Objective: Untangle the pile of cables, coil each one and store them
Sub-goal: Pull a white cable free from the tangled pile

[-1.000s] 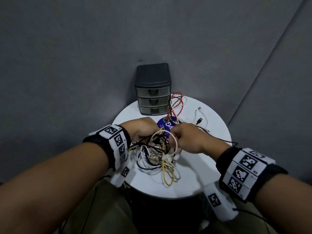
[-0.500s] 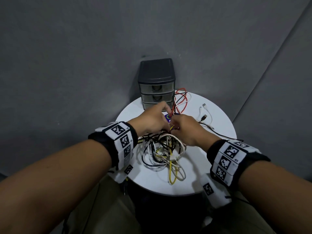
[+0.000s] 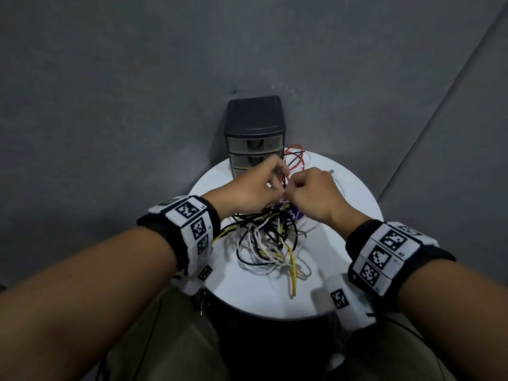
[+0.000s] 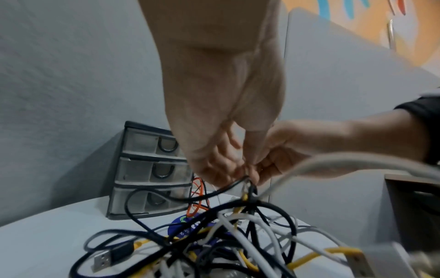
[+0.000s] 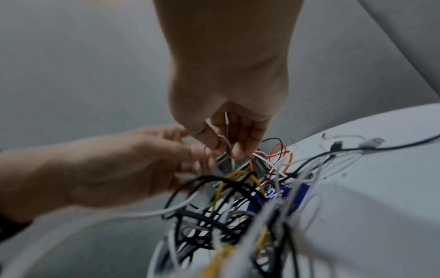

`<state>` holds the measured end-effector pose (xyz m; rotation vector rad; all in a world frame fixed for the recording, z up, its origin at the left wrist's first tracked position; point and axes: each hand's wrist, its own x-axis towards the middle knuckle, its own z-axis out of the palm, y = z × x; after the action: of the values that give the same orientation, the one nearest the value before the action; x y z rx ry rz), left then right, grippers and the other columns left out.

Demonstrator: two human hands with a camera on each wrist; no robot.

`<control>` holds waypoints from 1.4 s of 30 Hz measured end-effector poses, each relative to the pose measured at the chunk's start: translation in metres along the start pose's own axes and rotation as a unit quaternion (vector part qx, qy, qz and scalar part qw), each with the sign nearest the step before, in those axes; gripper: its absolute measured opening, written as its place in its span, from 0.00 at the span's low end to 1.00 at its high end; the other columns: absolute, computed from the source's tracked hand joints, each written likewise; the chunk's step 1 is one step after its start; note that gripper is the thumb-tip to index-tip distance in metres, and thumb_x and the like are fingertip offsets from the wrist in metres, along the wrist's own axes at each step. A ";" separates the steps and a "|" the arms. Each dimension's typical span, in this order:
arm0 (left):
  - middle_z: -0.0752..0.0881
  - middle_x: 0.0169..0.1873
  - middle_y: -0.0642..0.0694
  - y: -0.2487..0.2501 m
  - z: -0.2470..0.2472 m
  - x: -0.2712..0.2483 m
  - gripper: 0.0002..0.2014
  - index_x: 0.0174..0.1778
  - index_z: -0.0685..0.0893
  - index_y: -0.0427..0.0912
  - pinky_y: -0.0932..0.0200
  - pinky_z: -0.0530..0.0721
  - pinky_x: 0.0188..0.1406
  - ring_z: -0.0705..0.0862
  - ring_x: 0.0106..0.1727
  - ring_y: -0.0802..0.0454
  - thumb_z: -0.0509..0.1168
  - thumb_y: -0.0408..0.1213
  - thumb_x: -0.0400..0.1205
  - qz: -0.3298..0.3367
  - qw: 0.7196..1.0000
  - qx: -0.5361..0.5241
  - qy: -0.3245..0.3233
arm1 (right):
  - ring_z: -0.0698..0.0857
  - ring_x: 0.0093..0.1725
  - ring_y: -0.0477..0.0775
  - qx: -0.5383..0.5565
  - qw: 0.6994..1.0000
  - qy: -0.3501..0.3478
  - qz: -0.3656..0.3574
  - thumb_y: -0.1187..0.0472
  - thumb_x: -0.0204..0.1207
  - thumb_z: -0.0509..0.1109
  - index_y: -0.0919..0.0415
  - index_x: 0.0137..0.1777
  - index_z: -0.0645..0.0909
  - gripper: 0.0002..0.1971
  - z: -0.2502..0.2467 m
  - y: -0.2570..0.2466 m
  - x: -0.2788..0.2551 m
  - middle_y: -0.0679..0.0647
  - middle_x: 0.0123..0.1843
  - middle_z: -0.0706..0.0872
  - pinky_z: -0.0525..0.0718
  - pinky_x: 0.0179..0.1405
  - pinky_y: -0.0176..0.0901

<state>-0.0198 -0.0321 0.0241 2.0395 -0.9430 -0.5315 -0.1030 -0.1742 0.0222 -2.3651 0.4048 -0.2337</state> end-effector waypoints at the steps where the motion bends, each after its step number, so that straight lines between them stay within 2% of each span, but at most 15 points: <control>1: 0.88 0.43 0.42 -0.002 0.002 -0.001 0.16 0.62 0.75 0.46 0.59 0.76 0.38 0.81 0.39 0.55 0.70 0.29 0.83 -0.019 0.999 0.005 -0.047 | 0.76 0.30 0.52 0.011 1.000 0.013 0.010 0.65 0.71 0.69 0.59 0.25 0.81 0.12 -0.001 -0.002 0.001 0.52 0.25 0.80 0.70 0.27 0.42; 5: 0.83 0.43 0.49 -0.007 0.004 -0.002 0.07 0.53 0.82 0.48 0.57 0.77 0.43 0.79 0.41 0.54 0.71 0.33 0.83 -0.039 0.983 0.103 -0.146 | 0.70 0.29 0.56 0.072 0.993 0.082 0.050 0.67 0.67 0.68 0.67 0.26 0.77 0.10 0.002 0.000 0.001 0.54 0.23 0.75 0.67 0.27 0.44; 9: 0.86 0.29 0.52 -0.009 0.003 -0.004 0.03 0.44 0.86 0.41 0.66 0.75 0.31 0.81 0.27 0.62 0.72 0.33 0.83 -0.033 0.989 0.107 -0.097 | 0.81 0.45 0.53 -0.009 0.999 0.014 -0.044 0.56 0.73 0.69 0.52 0.34 0.83 0.07 0.005 0.004 -0.003 0.47 0.38 0.84 0.77 0.42 0.39; 12: 0.88 0.29 0.48 -0.011 0.004 -0.005 0.05 0.43 0.88 0.37 0.65 0.74 0.30 0.80 0.27 0.60 0.75 0.34 0.81 -0.049 0.993 0.086 -0.057 | 0.77 0.59 0.56 -0.168 0.977 -0.032 -0.130 0.46 0.77 0.69 0.46 0.48 0.86 0.08 0.003 0.009 -0.005 0.48 0.53 0.84 0.75 0.59 0.57; 16: 0.93 0.40 0.39 -0.009 0.006 -0.007 0.07 0.51 0.85 0.33 0.63 0.79 0.37 0.85 0.36 0.54 0.74 0.33 0.83 -0.073 0.994 0.020 -0.077 | 0.84 0.51 0.59 -0.231 0.959 0.024 -0.163 0.48 0.82 0.68 0.48 0.44 0.85 0.09 -0.002 0.021 -0.005 0.49 0.45 0.88 0.80 0.52 0.56; 19: 0.94 0.45 0.39 -0.009 0.005 -0.009 0.09 0.54 0.85 0.34 0.54 0.81 0.45 0.85 0.40 0.52 0.73 0.35 0.84 -0.093 0.985 0.032 -0.140 | 0.85 0.42 0.60 -0.123 0.981 0.107 -0.104 0.51 0.81 0.69 0.51 0.39 0.81 0.10 0.001 0.028 0.001 0.52 0.40 0.88 0.83 0.42 0.52; 24: 0.95 0.43 0.44 -0.014 0.006 -0.017 0.07 0.52 0.86 0.37 0.46 0.87 0.58 0.90 0.44 0.52 0.73 0.35 0.84 -0.090 0.978 0.062 -0.179 | 0.83 0.40 0.62 0.042 0.971 0.235 0.033 0.57 0.83 0.68 0.61 0.40 0.81 0.12 -0.018 0.034 0.017 0.56 0.36 0.86 0.78 0.40 0.47; 27: 0.94 0.44 0.43 -0.010 0.006 -0.016 0.07 0.52 0.87 0.38 0.54 0.81 0.46 0.85 0.39 0.53 0.72 0.38 0.85 -0.082 0.982 0.100 -0.135 | 0.87 0.43 0.63 0.042 0.979 0.193 0.060 0.59 0.84 0.66 0.61 0.45 0.84 0.09 -0.018 0.038 0.019 0.58 0.39 0.90 0.83 0.43 0.49; 29: 0.94 0.44 0.42 -0.007 0.005 -0.014 0.07 0.50 0.87 0.38 0.53 0.81 0.45 0.87 0.41 0.47 0.72 0.39 0.85 -0.082 0.981 0.114 -0.130 | 0.87 0.50 0.63 -0.005 0.989 0.146 0.030 0.61 0.84 0.63 0.57 0.56 0.84 0.08 -0.015 0.035 0.015 0.58 0.49 0.90 0.83 0.47 0.49; 32: 0.94 0.44 0.43 -0.004 0.005 -0.013 0.07 0.49 0.86 0.39 0.56 0.80 0.42 0.89 0.42 0.48 0.71 0.40 0.85 -0.088 0.979 0.123 -0.138 | 0.73 0.70 0.67 -0.220 0.969 0.101 -0.053 0.65 0.79 0.67 0.45 0.78 0.71 0.28 -0.012 0.026 0.005 0.56 0.78 0.70 0.78 0.63 0.60; 34: 0.93 0.45 0.43 -0.002 0.005 -0.013 0.08 0.50 0.85 0.38 0.59 0.75 0.35 0.84 0.39 0.53 0.71 0.40 0.86 -0.085 0.977 0.140 -0.138 | 0.67 0.71 0.66 -0.329 0.935 0.074 -0.107 0.68 0.74 0.69 0.38 0.82 0.64 0.40 -0.009 0.017 -0.001 0.55 0.84 0.58 0.74 0.63 0.62; 36: 0.93 0.45 0.42 -0.001 0.005 -0.012 0.08 0.49 0.85 0.39 0.57 0.75 0.37 0.82 0.39 0.53 0.71 0.41 0.85 -0.079 0.976 0.153 -0.137 | 0.67 0.69 0.66 -0.390 0.903 0.025 -0.178 0.69 0.74 0.67 0.36 0.82 0.64 0.40 -0.006 0.015 -0.004 0.57 0.85 0.55 0.74 0.60 0.61; 38: 0.90 0.42 0.43 0.002 0.005 -0.013 0.07 0.46 0.85 0.40 0.57 0.74 0.38 0.80 0.38 0.53 0.71 0.40 0.85 -0.072 0.973 0.169 -0.137 | 0.71 0.67 0.65 -0.431 0.872 -0.029 -0.230 0.63 0.80 0.67 0.39 0.76 0.72 0.27 -0.002 0.017 -0.004 0.57 0.82 0.61 0.74 0.56 0.59; 40: 0.86 0.36 0.49 0.003 0.005 -0.013 0.08 0.41 0.85 0.44 0.60 0.72 0.34 0.77 0.34 0.56 0.72 0.40 0.84 -0.069 0.972 0.180 -0.136 | 0.78 0.63 0.63 -0.455 0.857 -0.056 -0.238 0.55 0.85 0.64 0.46 0.67 0.80 0.13 -0.002 0.014 -0.004 0.54 0.71 0.74 0.74 0.52 0.55; 42: 0.85 0.31 0.52 0.003 0.004 -0.013 0.09 0.37 0.86 0.45 0.63 0.73 0.32 0.78 0.30 0.59 0.73 0.40 0.83 -0.069 0.972 0.179 -0.137 | 0.85 0.58 0.62 -0.455 0.864 -0.042 -0.213 0.54 0.87 0.60 0.51 0.59 0.83 0.10 -0.005 0.010 -0.003 0.53 0.59 0.82 0.71 0.48 0.52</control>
<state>-0.0319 -0.0249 0.0249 2.4112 -1.1294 -0.7795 -0.1092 -0.1828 0.0191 -3.3796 -0.1135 -0.1493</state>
